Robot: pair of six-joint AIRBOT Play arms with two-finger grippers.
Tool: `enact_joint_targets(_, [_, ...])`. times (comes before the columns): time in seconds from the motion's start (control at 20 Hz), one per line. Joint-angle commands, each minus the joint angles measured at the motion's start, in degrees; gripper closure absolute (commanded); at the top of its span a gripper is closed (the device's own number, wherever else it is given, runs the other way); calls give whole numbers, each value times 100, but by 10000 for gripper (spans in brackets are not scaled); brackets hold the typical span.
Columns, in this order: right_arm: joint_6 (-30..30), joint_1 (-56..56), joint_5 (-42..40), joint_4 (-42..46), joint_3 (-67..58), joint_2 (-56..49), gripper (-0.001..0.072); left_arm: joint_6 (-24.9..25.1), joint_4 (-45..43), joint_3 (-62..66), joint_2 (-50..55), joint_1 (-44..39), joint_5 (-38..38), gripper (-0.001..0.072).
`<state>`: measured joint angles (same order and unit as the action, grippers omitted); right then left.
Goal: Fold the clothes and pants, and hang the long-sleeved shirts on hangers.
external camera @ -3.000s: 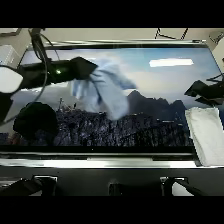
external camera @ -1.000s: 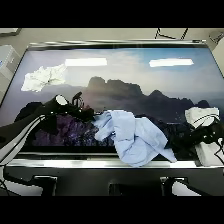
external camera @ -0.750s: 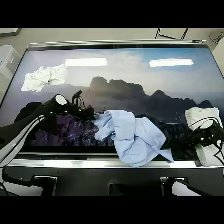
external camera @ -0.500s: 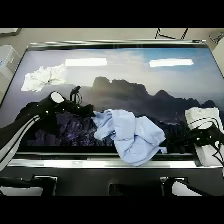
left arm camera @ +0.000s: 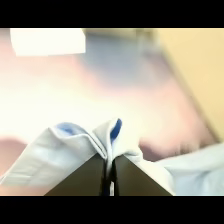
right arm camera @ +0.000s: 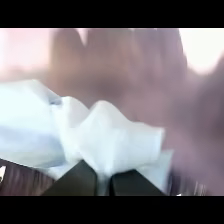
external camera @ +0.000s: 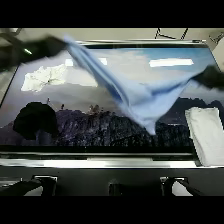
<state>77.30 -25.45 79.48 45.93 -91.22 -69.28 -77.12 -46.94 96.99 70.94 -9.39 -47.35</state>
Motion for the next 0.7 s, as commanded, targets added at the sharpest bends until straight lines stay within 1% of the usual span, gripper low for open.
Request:
enact_joint_targets(0.0, [-85, 0, -649, 11, -2168, 511, 662, 133, -212, 1040, -907, 267, 608, 688])
enact_joint_targets(0.1, [-83, 0, -960, 168, -2319, 951, 662, 129, -562, 1043, -1401, 334, 601, 688])
enact_joint_targets(0.15, [-81, 0, -988, 348, -2317, 1154, 662, 129, -723, 1043, -1604, 334, 660, 688])
enact_joint_targets(0.3, [85, 0, -898, 837, -2317, 1495, 662, 129, -1115, 1043, -2024, 334, 1180, 688])
enact_joint_targets(0.4, [264, 0, -809, 1191, -2317, 1545, 662, 39, -1690, 1043, -2127, 334, 1276, 689])
enact_joint_targets(0.45, [481, 0, -741, 1394, -2315, 1515, 662, -184, -2068, 1043, -2124, 334, 1165, 689])
enact_joint_targets(0.5, [706, 0, -686, 1543, -2315, 1453, 662, -452, -2498, 1036, -2085, 334, 901, 688])
enact_joint_targets(0.6, [1069, 0, -634, 1635, -2315, 1198, 662, -796, -3241, 933, -1952, 334, 79, 688])
enact_joint_targets(0.65, [1209, 2, -605, 1567, -2315, 979, 662, -887, -3499, 817, -1862, 334, -332, 688])
